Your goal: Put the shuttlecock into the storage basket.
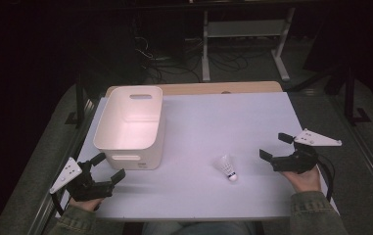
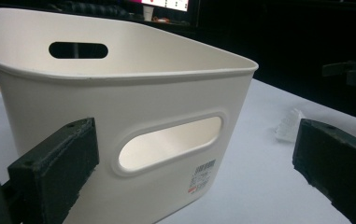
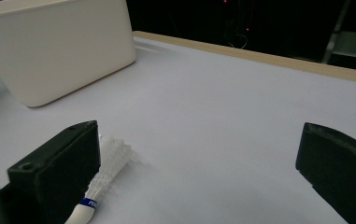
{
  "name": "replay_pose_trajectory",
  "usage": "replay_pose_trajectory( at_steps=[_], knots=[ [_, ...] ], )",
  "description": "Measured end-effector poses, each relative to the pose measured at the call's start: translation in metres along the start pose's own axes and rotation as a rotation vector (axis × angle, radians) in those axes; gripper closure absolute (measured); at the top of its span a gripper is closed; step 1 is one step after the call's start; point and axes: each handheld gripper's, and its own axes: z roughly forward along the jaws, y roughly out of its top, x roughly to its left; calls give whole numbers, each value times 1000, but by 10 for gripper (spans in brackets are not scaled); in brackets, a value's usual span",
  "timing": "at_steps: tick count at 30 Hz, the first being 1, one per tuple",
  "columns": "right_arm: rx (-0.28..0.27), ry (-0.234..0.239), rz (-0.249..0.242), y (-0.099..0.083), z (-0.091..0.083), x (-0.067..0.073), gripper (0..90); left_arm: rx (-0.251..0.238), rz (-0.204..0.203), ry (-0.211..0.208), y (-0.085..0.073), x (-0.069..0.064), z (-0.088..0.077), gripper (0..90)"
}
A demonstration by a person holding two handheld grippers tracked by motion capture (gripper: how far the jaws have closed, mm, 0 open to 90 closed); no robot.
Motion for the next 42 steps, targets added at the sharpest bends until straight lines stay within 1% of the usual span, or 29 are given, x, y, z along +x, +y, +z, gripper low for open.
replay_pose_trajectory(
  at_steps=[2,7,10,13,15,20,21,22,23,28,29,34,35,38,39,42],
  knots=[
    [-6,-3,-4,0,-1,-1,0,1,6,-1,0,0,-1,0],
    [-10,12,7,3,-3,0,0,2,6,-3,0,0,-1,0],
    [-7,13,7,4,-4,0,0,-2,0,-4,0,0,-1,0],
    [-7,19,15,5,-4,1,0,-1,4,-8,1,-1,-1,0],
    [-5,19,11,5,-4,0,0,-2,4,-9,1,-1,-1,0],
    [10,21,12,4,-2,1,0,-2,0,-8,1,-1,-1,0],
    [21,19,6,5,-1,1,0,-2,0,-7,1,-1,-1,0],
    [21,19,6,5,-1,1,0,-10,-8,-9,1,-2,-1,0],
    [24,22,6,5,0,1,0,-9,0,-7,1,-1,-2,0],
    [37,26,0,7,2,1,0,-7,-1,-2,1,-1,-3,0],
    [45,29,4,7,3,2,0,-8,-2,-2,1,-1,-3,0],
    [60,30,-6,11,6,4,0,-20,-15,-7,1,-2,-1,0],
    [71,33,-8,12,7,6,0,-16,-8,-5,1,-2,-1,0],
    [72,37,-12,13,8,7,0,-16,-7,-5,1,-2,-1,0],
    [78,49,-8,15,8,8,0,-17,-8,-5,1,-2,-1,0],
    [88,53,-11,16,9,9,0,-14,-6,-4,1,-2,-2,0]
  ],
)
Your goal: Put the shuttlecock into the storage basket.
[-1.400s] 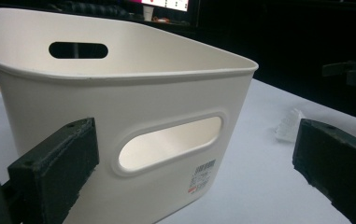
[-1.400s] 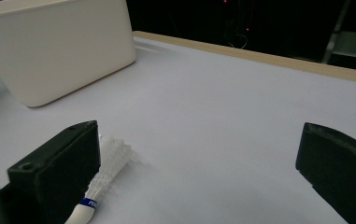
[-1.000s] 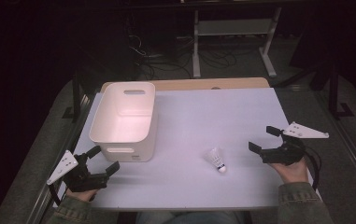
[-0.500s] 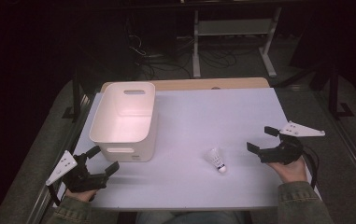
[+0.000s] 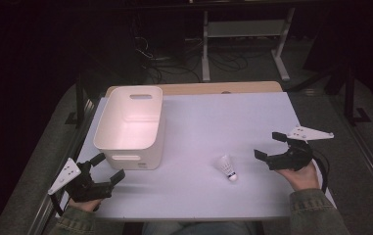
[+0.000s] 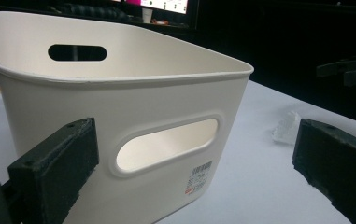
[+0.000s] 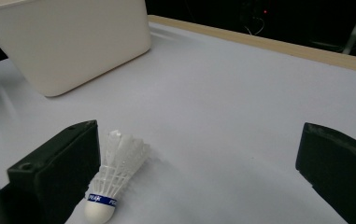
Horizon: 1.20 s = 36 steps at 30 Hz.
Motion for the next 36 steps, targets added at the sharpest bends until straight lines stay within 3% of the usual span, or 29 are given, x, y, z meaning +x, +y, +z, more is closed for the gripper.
replay_pose_trajectory(
  at_steps=[15,36],
  knots=[
    [50,32,-34,11,9,14,0,-5,-2,0,1,0,-2,0],
    [127,81,-41,15,20,29,0,-5,-4,-1,1,0,-2,0]
  ],
)
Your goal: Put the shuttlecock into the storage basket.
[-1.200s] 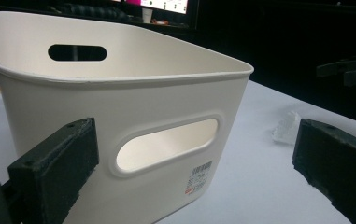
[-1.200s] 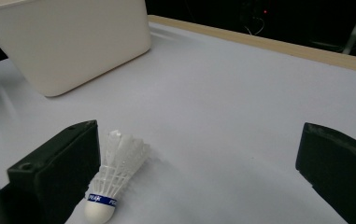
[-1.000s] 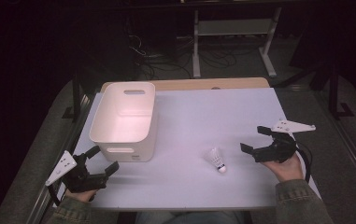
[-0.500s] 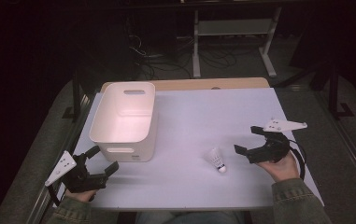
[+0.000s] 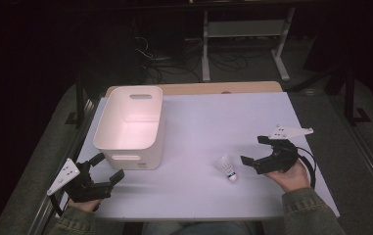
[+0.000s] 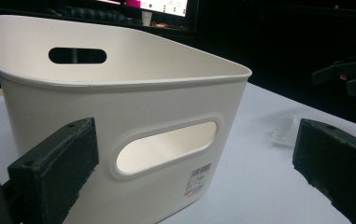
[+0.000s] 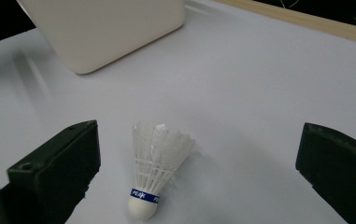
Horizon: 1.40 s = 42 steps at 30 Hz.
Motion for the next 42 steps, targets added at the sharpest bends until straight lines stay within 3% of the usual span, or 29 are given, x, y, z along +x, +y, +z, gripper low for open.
replay_pose_trajectory(
  at_steps=[22,42],
  knots=[
    [125,29,35,-10,21,7,0,1,0,-3,0,0,0,0],
    [285,53,73,-16,46,14,0,0,0,-3,0,0,-1,0]
  ],
)
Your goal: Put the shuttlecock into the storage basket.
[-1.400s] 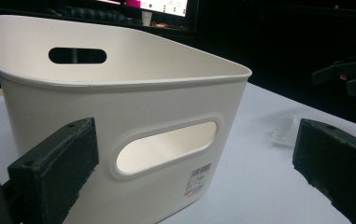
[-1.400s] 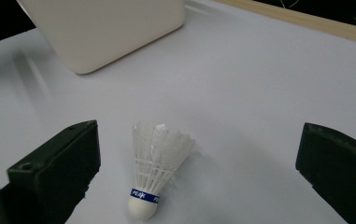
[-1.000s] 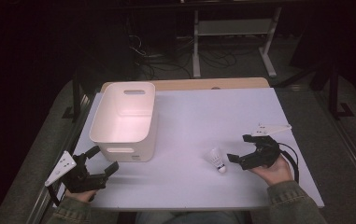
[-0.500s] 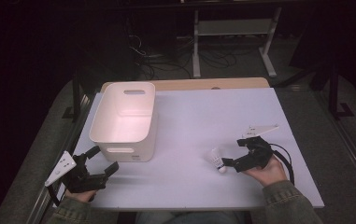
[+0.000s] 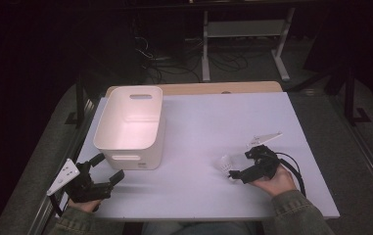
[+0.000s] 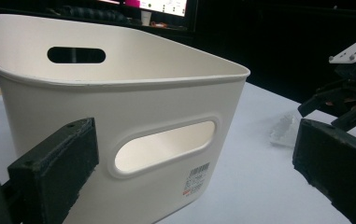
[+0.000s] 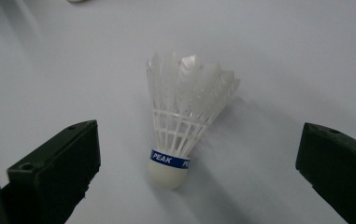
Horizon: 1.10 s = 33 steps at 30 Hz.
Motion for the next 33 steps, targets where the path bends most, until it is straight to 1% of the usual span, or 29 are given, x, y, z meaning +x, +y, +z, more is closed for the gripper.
replay_pose_trajectory(
  at_steps=[2,4,5,6,8,9,15,18,19,22,24,25,28,29,30,31,32,33],
  knots=[
    [21,-6,10,0,2,1,0,-1,0,-1,0,0,0,0],
    [22,-7,7,-1,3,2,0,1,3,-2,0,0,0,0],
    [32,-5,10,-1,4,2,0,0,-1,-1,0,0,0,0],
    [51,-5,2,-2,7,2,0,-3,-6,0,0,0,0,0],
    [61,-4,6,-3,8,3,0,-10,-12,0,0,0,0,0],
    [75,3,10,-4,10,4,0,-11,-14,-2,0,0,0,0],
    [93,20,13,-4,13,4,23,-13,-18,-5,-1,0,0,0],
    [100,30,14,-5,14,4,68,-11,-17,-6,0,0,0,0],
    [97,34,18,-5,15,4,72,-12,-17,-6,0,0,0,0],
    [95,47,22,-5,15,3,124,-10,-17,-6,0,0,0,0],
    [97,43,23,-5,15,3,127,-8,-14,-6,0,0,0,0],
    [110,35,31,-5,16,3,130,-7,-13,-7,0,0,0,0],
    [116,39,28,-6,18,2,140,-8,-14,-8,-1,0,0,0],
    [123,42,32,-6,19,2,165,-10,-14,-8,-1,0,0,0],
    [123,42,32,-6,19,2,165,-10,-15,-8,-1,0,0,0],
    [129,42,31,-6,20,2,192,-11,-16,-8,-1,0,0,0],
    [129,42,31,-6,20,2,192,-11,-17,-8,-1,0,0,0],
    [135,56,37,-6,20,2,246,-12,-16,-9,-1,0,0,0]
  ],
)
